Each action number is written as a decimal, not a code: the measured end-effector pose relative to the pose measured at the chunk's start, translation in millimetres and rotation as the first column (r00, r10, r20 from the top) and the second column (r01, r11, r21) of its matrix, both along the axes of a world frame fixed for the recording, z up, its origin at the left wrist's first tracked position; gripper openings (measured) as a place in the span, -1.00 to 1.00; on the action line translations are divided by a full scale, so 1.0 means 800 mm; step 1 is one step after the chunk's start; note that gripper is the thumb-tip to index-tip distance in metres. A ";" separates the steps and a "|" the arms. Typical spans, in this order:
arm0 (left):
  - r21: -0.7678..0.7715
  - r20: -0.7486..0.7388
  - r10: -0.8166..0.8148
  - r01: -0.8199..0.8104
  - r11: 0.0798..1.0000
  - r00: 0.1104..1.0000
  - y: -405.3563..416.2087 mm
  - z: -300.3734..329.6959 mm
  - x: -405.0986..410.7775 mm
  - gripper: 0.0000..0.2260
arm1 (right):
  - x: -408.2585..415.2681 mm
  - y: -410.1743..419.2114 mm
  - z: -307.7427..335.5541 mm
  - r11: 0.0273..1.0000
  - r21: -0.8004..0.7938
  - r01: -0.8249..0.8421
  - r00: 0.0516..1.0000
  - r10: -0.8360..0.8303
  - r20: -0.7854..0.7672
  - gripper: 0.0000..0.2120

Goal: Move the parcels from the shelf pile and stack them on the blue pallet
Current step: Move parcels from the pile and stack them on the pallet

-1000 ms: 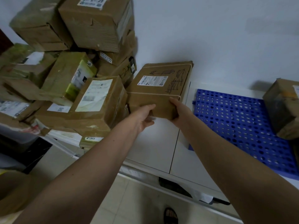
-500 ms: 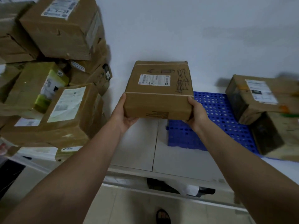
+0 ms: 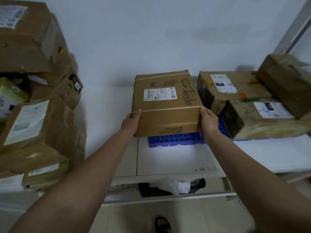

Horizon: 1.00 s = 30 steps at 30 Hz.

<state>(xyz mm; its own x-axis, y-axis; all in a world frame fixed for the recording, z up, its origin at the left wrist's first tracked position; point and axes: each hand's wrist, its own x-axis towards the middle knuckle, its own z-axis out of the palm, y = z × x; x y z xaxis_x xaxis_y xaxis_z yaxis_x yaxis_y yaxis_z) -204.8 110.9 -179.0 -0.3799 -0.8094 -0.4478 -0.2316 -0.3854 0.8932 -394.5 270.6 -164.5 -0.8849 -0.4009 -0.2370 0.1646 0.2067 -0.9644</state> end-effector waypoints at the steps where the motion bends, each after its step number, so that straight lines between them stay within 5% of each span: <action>1: 0.001 0.003 -0.025 0.025 1.000 1.000 0.004 -0.004 -0.005 -0.46 | -0.003 0.005 -0.003 1.000 0.025 0.016 0.999 -0.015 -0.033 -0.70; 7: -0.010 0.010 -0.126 0.126 0.992 0.992 0.022 -0.018 -0.027 -0.44 | -0.016 0.036 -0.021 0.979 0.198 0.049 0.983 -0.012 -0.184 -0.63; 11: -0.124 0.207 -0.175 0.203 0.971 0.963 0.021 -0.020 -0.035 -0.42 | -0.017 0.037 -0.016 0.902 0.430 -0.039 0.912 0.208 -0.354 -0.58; 17: -0.129 0.081 -0.257 0.266 0.955 0.963 0.017 -0.004 -0.044 -0.46 | -0.005 0.032 -0.006 0.597 0.796 0.101 0.523 0.648 -0.553 -0.54; 22: -0.060 0.037 -0.320 0.322 0.945 0.947 0.016 0.001 -0.045 -0.33 | -0.008 0.026 -0.010 0.478 0.878 -0.031 0.557 0.737 -0.382 -0.32; 30: -0.042 0.051 -0.321 0.323 0.945 0.946 0.016 -0.003 -0.053 -0.28 | -0.013 0.025 -0.010 0.465 0.885 -0.015 0.561 0.737 -0.378 -0.30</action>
